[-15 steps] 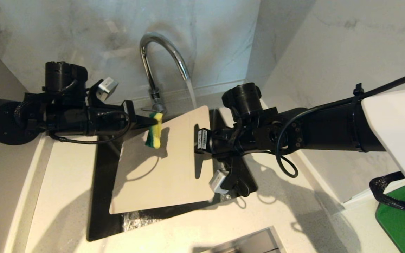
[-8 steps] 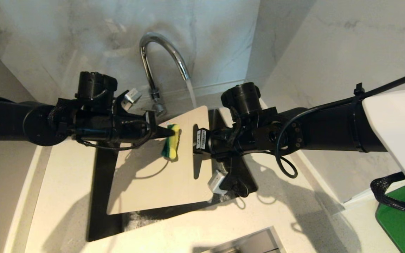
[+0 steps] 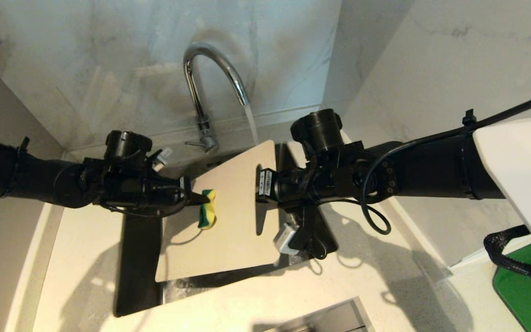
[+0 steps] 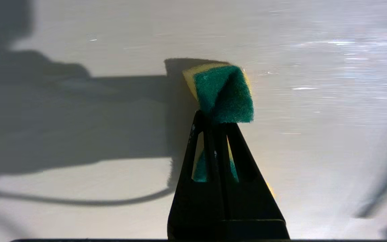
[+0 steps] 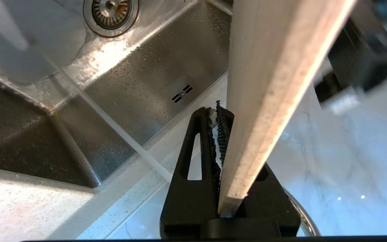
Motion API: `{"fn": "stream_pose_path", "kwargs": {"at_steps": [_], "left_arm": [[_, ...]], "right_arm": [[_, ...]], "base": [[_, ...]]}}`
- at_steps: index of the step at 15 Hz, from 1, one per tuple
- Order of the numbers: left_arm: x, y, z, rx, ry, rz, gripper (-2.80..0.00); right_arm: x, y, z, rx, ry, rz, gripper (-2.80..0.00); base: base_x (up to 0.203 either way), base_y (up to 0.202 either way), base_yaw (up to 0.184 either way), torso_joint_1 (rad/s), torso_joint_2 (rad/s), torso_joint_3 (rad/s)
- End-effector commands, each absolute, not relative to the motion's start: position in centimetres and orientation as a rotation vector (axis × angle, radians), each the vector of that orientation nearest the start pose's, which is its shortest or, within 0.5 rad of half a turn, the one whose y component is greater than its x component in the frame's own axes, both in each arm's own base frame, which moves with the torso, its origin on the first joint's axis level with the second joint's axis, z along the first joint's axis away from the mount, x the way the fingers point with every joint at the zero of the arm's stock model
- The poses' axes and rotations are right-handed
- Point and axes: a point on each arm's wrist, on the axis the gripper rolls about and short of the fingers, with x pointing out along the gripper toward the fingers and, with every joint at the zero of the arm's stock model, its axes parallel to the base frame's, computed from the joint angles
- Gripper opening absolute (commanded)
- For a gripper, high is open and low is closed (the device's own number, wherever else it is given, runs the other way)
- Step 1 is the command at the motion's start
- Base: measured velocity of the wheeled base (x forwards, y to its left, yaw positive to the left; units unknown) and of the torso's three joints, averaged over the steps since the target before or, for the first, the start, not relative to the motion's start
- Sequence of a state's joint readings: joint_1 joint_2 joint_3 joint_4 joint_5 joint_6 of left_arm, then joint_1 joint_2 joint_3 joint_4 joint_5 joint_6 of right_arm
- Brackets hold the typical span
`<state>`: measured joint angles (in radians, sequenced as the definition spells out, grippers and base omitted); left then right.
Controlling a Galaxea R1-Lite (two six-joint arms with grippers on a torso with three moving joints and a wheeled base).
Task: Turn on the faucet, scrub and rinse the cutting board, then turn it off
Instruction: Scrub the cutting board underwater
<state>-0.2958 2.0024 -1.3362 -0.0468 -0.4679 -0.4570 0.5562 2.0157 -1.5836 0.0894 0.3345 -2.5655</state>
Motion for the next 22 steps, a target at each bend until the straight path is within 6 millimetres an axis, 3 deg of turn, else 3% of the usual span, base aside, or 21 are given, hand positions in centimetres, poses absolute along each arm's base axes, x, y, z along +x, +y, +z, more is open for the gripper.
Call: {"fn": "stream_pose_path", "kwargs": {"at_steps": [1,6,9,11,14,16,19,22], "left_arm": [[37.9,-9.6,14.0,-0.486,0.82,-0.51,-2.8],[38.8,-4.1,8.1,-0.474,0.854,-0.396,-2.8],[39.0,-1.3,7.3,-0.489,0.836,-0.372,-2.8],[38.8,-1.4,8.0,-0.491,0.822,-0.394,-2.8],[37.9,-3.8,10.8,-0.484,0.78,-0.454,-2.8],[36.7,-7.2,14.0,-0.489,0.741,-0.539,-2.8],[35.2,-12.5,20.5,-0.494,0.68,-0.661,-2.8],[34.6,-16.0,26.1,-0.507,0.615,-0.73,-2.8]], "right_arm": [[34.2,22.2,21.6,-2.341,-0.917,1.004,-2.8],[34.0,22.1,21.9,-2.332,-0.916,0.995,-2.8],[34.0,22.0,22.0,-2.333,-0.917,0.991,-2.8],[34.0,22.0,22.0,-2.333,-0.917,0.991,-2.8],[33.9,22.0,22.1,-2.333,-0.918,0.989,-2.8],[33.9,22.0,22.1,-2.333,-0.918,0.989,-2.8],[33.9,22.0,22.0,-2.333,-0.917,0.991,-2.8],[33.7,21.9,22.5,-2.333,-0.921,0.978,-2.8]], "base": [[0.0,0.0,0.0,0.0,0.0,0.0],[0.0,0.0,0.0,0.0,0.0,0.0],[0.0,0.0,0.0,0.0,0.0,0.0],[0.0,0.0,0.0,0.0,0.0,0.0],[0.0,0.0,0.0,0.0,0.0,0.0],[0.0,0.0,0.0,0.0,0.0,0.0],[0.0,0.0,0.0,0.0,0.0,0.0],[0.0,0.0,0.0,0.0,0.0,0.0]]}}
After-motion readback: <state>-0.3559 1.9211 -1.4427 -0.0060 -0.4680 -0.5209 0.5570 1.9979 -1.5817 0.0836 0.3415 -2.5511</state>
